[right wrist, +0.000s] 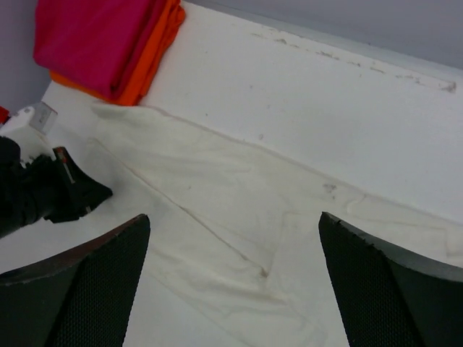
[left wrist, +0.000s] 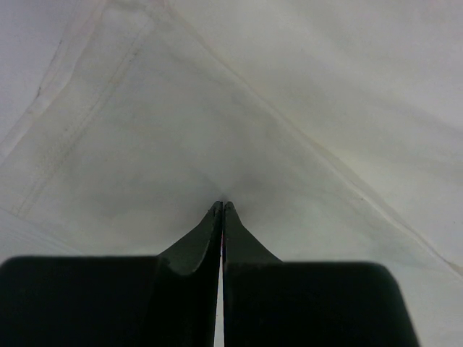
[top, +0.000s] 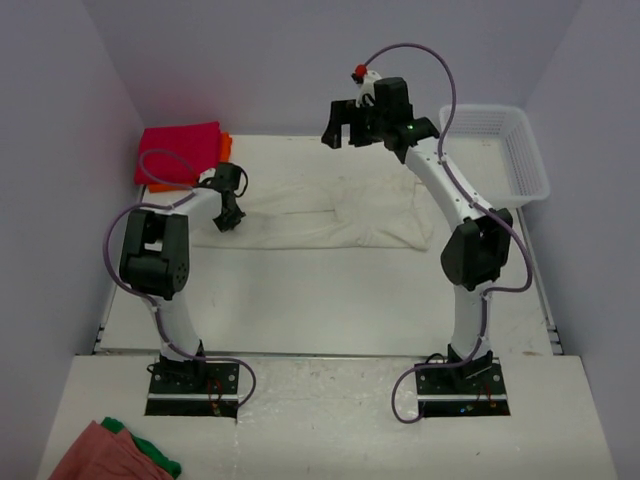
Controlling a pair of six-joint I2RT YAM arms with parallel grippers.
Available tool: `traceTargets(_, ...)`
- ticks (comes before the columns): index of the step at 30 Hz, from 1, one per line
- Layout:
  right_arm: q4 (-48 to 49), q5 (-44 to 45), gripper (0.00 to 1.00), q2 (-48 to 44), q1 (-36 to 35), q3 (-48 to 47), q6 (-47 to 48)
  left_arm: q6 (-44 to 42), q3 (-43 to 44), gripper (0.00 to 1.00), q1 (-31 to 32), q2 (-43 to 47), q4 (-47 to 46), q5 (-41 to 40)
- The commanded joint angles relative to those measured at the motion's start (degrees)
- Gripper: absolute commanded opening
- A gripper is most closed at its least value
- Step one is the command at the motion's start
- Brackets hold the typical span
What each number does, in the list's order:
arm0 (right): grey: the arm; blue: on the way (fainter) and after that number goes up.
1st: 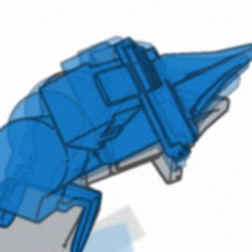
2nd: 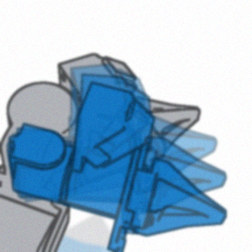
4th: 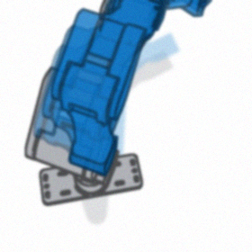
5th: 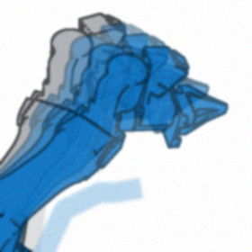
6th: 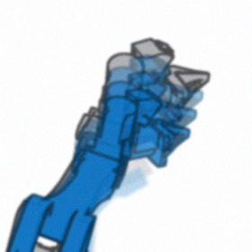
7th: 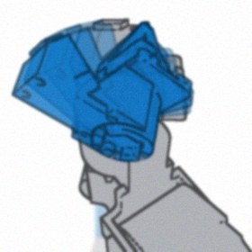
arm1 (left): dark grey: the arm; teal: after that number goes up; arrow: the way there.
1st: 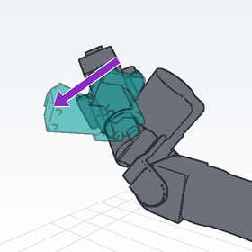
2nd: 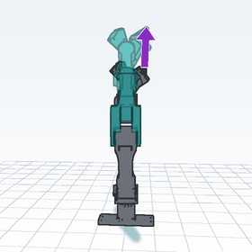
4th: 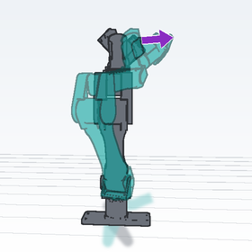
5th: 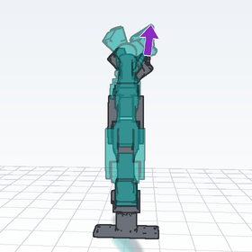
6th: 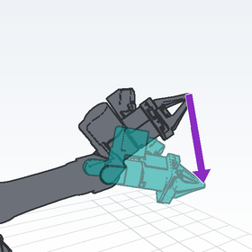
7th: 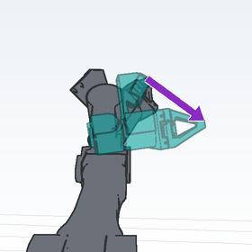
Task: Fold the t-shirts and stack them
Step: Fold the other side of the tshirt into a rectangle
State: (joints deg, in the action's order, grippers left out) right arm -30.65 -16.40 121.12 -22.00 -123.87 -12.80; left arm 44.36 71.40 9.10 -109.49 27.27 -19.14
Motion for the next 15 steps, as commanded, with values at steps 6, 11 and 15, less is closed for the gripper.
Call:
traceTargets(6, 3.1, 13.8, 0.84, -29.2, -1.1, 39.1, -5.7, -3.0, 0.2, 0.0, 2.3, 6.7, -1.2, 1.6)
traceTargets(11, -1.4, 17.3, 0.0, -32.0, -2.3, 52.4, -8.2, -5.2, -0.6, 0.0, 3.3, 14.1, -1.2, 2.2)
traceTargets(15, -1.1, 18.9, 0.0, -33.4, -3.1, 58.2, -10.1, -10.3, 0.3, 0.0, 3.7, 18.9, -5.7, 5.9)
